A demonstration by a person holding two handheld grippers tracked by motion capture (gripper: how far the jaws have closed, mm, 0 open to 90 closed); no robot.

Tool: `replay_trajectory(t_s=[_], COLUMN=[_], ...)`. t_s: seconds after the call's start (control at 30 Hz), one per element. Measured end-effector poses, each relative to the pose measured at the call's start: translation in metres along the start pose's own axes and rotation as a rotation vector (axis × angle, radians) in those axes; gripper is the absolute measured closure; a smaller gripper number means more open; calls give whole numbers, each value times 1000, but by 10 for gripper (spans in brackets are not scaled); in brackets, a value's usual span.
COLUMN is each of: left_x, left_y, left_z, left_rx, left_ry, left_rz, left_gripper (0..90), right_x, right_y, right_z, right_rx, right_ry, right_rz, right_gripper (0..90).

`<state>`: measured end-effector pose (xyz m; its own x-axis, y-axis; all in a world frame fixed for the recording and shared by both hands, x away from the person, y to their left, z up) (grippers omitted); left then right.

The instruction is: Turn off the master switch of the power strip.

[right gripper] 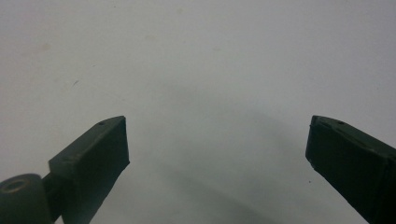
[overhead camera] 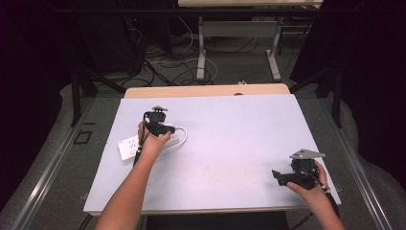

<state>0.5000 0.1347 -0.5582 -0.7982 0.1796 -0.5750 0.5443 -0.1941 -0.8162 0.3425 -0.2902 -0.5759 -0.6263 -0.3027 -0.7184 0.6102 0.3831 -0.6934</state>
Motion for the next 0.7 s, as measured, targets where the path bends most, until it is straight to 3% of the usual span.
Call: replay_trajectory(t_s=[0.07,0.27,0.3,0.43,0.53,0.63,0.7], left_x=[0,-1,-1,0,-1,0,0], left_y=[0,-3,-3,-4,-7,-10,-13], left_z=[0,-1,0,-1,-1,0,-2], left_rx=[-8,-26,-27,-22,-19,-1,1], left_ry=[24,43,28,50,52,26,37], left_rz=[10,27,33,42,56,63,66], left_gripper=[565,514,509,444,375,337,319], right_x=[0,0,0,0,-1,-1,-1], right_y=[0,0,-1,0,0,0,-1], right_z=[0,1,1,0,-1,0,0], right_rx=[0,4,5,3,4,6,7], right_ry=[1,-4,-5,0,3,-1,-2], right_rz=[0,3,3,1,4,6,6], right_gripper=[57,57,57,57,57,57,57])
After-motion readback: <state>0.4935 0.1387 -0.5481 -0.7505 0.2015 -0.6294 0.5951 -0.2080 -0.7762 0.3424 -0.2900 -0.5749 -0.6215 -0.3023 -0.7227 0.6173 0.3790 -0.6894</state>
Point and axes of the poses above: each handheld gripper's, and its own axes: y roughly forward along the jaws, x roughly out of its underside, z roughly to its right, the point moved 6 cm from there along y, roughly forward along the jaws, and after that the axes turned 5 degrees about -x, right-handed, at the moved point
